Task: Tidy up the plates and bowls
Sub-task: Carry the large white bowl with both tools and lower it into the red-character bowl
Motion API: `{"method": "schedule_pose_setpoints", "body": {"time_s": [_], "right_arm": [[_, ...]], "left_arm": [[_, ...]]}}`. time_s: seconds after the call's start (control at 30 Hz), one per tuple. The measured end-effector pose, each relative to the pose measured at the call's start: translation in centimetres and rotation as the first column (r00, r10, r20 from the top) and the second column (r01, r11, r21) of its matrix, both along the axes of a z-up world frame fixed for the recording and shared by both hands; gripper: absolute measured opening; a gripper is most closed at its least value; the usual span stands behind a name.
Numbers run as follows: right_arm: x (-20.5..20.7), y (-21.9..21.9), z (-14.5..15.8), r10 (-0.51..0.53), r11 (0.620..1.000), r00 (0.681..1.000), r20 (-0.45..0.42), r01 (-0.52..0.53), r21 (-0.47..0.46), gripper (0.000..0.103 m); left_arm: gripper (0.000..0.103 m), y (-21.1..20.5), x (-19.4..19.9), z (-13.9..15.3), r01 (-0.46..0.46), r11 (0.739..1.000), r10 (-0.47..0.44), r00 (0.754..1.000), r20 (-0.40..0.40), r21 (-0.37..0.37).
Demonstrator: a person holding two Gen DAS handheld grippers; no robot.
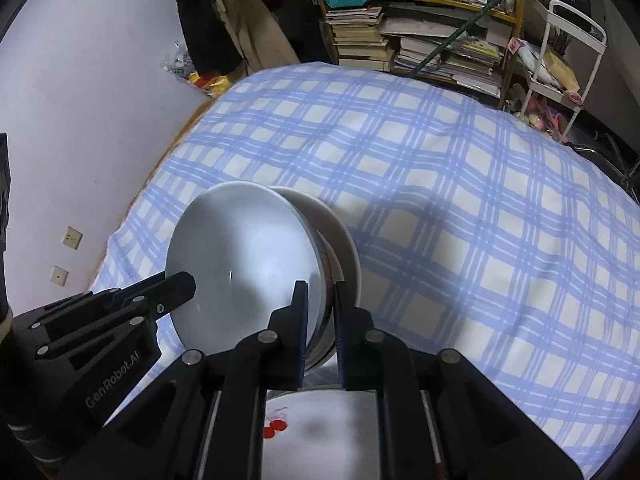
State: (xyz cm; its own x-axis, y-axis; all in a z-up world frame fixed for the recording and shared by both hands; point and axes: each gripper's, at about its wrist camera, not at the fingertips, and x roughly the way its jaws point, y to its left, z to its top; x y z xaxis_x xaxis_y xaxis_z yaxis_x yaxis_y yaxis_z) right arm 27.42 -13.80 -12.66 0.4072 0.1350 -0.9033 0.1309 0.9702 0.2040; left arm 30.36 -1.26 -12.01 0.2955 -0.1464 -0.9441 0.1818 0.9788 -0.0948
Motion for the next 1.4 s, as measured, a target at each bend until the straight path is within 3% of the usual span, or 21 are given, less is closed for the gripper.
{"method": "schedule_pose_setpoints", "body": {"time_s": [0.4, 0.5, 0.73, 0.87, 1.0, 1.13, 1.2, 1.33, 1.4], "right_arm": [[0.4, 1.2, -0.4, 0.052, 0.992, 0.998, -0.031, -0.055, -0.11, 0.016], [0.4, 1.3, -0.5, 0.057, 0.991, 0.998, -0.026, -0.06, -0.122, 0.017], [0.5, 0.8, -0.5, 0.038, 0.997, 0.999, -0.028, -0.04, -0.064, 0.023], [0.3, 0.1, 0.8, 0.04, 0.999, 0.999, 0.009, -0.04, -0.008, 0.047], [-0.3, -1.0, 2.8, 0.016, 1.0, 0.997, 0.072, -0.015, -0.014, 0.064], [-0.5, -3.0, 3.2, -0.015, 1.0, 0.998, 0.068, 0.016, -0.014, 0.069], [-0.6, -4.0, 2.8, -0.044, 0.999, 0.998, 0.055, 0.045, -0.014, 0.08], [-1.3, -5.9, 1.7, -0.095, 0.995, 0.995, 0.028, 0.094, 0.012, 0.092], [-1.4, -6.5, 1.1, -0.105, 0.994, 0.994, 0.013, 0.104, 0.025, 0.096]], "left_arm": [[0.01, 0.1, -0.4, -1.0, 0.003, 1.0, -0.002, 1.0, -0.009, 0.005], [0.01, 0.6, -0.5, -0.9, -0.017, 1.0, 0.016, 0.999, -0.029, -0.026], [0.011, 2.2, -0.9, 0.3, -0.049, 0.999, 0.049, 0.999, 0.019, -0.015], [0.012, 3.0, -0.9, 1.1, -0.058, 0.998, 0.058, 0.997, 0.055, -0.003], [0.014, 3.9, -0.5, 1.0, -0.083, 0.997, 0.083, 0.995, 0.049, -0.003], [0.017, 5.1, 0.0, 0.5, -0.122, 0.992, 0.123, 0.992, 0.024, -0.023], [0.018, 5.6, 0.3, 0.1, -0.142, 0.99, 0.142, 0.99, 0.013, -0.017], [0.022, 6.4, 0.8, -0.5, -0.165, 0.986, 0.165, 0.986, -0.005, -0.003], [0.032, 6.7, 1.0, -0.7, -0.165, 0.986, 0.164, 0.986, -0.017, -0.013]]}}
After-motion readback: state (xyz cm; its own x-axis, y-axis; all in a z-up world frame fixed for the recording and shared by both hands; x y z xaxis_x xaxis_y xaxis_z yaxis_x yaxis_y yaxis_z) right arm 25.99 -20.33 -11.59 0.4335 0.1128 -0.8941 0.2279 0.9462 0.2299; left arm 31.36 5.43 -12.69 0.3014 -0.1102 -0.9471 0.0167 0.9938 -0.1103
